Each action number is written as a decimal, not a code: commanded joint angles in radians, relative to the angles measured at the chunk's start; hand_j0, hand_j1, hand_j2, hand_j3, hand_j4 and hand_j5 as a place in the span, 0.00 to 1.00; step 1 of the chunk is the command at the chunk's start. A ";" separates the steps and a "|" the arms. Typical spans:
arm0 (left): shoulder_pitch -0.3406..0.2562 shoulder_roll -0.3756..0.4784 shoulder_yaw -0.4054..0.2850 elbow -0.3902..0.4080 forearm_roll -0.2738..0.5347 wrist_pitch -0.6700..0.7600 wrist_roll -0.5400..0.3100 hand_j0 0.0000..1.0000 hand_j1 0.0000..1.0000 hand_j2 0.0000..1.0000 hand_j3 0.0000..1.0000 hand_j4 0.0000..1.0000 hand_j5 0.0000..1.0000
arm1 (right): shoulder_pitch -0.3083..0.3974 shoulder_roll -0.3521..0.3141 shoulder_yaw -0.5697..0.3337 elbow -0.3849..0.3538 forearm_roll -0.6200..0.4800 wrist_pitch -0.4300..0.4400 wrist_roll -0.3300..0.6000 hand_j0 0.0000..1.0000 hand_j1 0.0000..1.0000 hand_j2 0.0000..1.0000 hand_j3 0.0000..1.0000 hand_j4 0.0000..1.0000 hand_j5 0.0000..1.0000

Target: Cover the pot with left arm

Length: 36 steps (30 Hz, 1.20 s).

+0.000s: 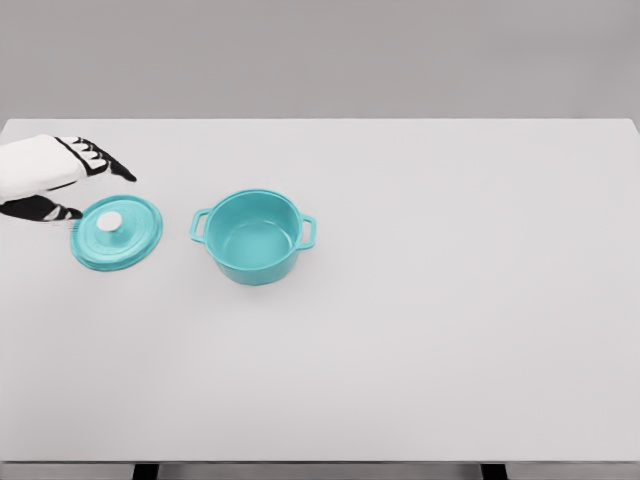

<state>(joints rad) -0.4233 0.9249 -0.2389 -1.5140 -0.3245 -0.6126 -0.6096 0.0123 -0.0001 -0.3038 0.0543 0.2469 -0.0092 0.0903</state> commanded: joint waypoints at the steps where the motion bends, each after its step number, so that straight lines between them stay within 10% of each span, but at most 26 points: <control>1: -0.006 0.000 -0.060 0.044 0.007 0.002 -0.001 0.70 0.70 0.70 0.70 0.70 0.70 | 0.000 0.000 0.000 -0.001 0.000 0.000 0.000 1.00 1.00 1.00 1.00 1.00 1.00; 36: -0.049 -0.118 -0.109 0.270 -0.010 0.002 -0.001 0.73 0.73 0.73 0.73 0.73 0.73 | 0.000 0.000 0.000 0.001 0.000 0.000 0.000 1.00 1.00 1.00 1.00 1.00 1.00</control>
<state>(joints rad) -0.4755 0.8176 -0.3492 -1.2553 -0.3402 -0.6133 -0.6112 0.0123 -0.0001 -0.3038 0.0548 0.2469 -0.0092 0.0903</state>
